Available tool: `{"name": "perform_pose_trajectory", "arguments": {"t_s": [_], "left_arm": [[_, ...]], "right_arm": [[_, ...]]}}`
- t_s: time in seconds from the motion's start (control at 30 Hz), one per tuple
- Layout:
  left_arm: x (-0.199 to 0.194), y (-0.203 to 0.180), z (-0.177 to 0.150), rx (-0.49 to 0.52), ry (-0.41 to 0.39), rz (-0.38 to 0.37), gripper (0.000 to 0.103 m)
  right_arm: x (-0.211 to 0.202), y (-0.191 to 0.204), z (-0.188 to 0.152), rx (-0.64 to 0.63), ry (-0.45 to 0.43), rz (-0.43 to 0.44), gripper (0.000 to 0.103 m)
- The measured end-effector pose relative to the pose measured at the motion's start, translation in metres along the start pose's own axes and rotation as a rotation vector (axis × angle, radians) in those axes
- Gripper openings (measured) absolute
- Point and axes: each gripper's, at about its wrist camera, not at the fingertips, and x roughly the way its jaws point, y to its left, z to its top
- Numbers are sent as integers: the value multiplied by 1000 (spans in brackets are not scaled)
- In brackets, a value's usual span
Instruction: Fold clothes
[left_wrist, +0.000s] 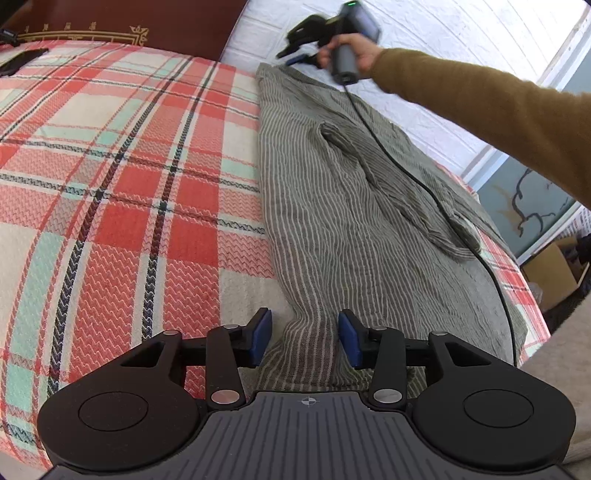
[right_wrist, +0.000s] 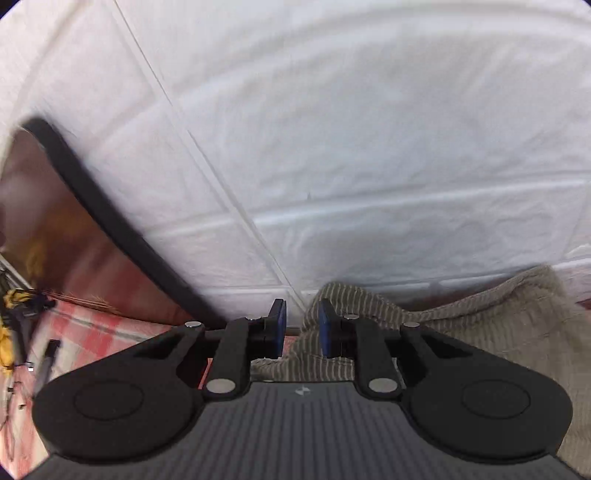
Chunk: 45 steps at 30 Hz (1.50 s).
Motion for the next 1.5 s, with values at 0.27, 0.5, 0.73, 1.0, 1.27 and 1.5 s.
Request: {"name": "perform_pose_trajectory", "arguments": {"t_s": [0.27, 0.5, 0.73, 1.0, 1.27, 1.5], "left_arm": [[-6, -12, -13, 49, -28, 18, 74], [-10, -21, -23, 75, -53, 49, 75], [-10, 1, -24, -103, -27, -25, 5], [-19, 2, -35, -148, -42, -5, 10], [-57, -25, -27, 32, -50, 94, 64], [-51, -61, 12, 160, -146, 94, 73]], "right_arm": [[-141, -27, -62, -149, 66, 69, 44], [-241, -49, -177, -176, 142, 200, 46], [-304, -74, -241, -36, 137, 277, 52], [-342, -101, -265, 37, 90, 250, 53], [-356, -132, -268, 75, 27, 169, 54], [-348, -157, -251, 131, -74, 6, 56]]}}
